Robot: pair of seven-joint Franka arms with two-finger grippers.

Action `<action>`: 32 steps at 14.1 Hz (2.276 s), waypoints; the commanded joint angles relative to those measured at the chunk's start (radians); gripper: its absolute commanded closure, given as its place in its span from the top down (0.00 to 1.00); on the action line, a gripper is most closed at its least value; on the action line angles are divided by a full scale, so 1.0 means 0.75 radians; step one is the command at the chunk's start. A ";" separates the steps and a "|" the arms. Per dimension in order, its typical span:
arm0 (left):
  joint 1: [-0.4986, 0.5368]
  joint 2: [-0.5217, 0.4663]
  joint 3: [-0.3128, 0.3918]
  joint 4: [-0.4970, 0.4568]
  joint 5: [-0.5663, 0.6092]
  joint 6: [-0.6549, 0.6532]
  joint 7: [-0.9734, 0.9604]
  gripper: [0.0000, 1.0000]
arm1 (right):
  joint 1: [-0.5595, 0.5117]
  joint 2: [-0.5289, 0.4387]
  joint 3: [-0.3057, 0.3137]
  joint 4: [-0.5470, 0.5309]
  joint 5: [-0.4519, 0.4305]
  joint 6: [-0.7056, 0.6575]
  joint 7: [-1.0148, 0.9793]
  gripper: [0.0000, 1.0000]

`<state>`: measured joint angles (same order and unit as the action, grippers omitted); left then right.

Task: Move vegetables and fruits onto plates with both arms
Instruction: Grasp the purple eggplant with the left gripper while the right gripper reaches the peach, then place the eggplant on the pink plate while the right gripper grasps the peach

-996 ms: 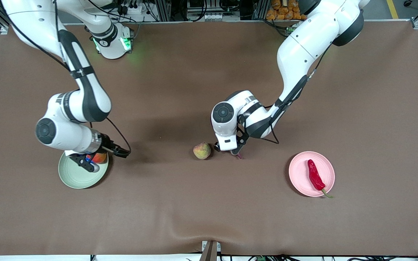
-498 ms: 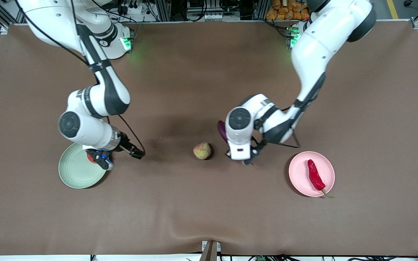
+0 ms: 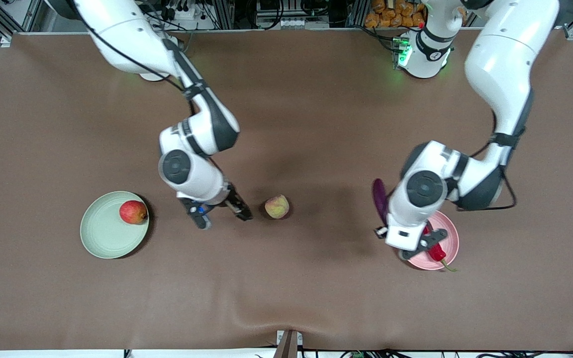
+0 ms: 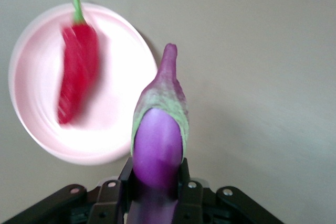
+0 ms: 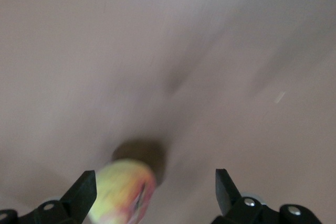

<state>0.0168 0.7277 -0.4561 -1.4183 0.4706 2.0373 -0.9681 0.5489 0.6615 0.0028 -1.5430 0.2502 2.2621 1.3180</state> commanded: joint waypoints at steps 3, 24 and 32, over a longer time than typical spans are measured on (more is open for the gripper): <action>0.135 0.050 -0.012 -0.007 0.009 0.095 0.282 0.00 | 0.113 0.257 -0.020 0.339 -0.090 -0.020 0.255 1.00; 0.178 0.100 0.050 -0.007 -0.006 0.288 0.317 1.00 | -0.148 0.117 -0.018 0.350 -0.094 -0.354 -0.149 0.37; 0.221 -0.172 -0.036 -0.007 -0.179 -0.006 0.380 1.00 | -0.641 -0.029 -0.020 0.210 -0.159 -0.676 -1.073 0.33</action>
<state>0.1585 0.6792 -0.4784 -1.3973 0.4047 2.0885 -0.7241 0.1327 0.6812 -0.0369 -1.3135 0.1674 1.7421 0.6362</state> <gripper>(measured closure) 0.000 0.203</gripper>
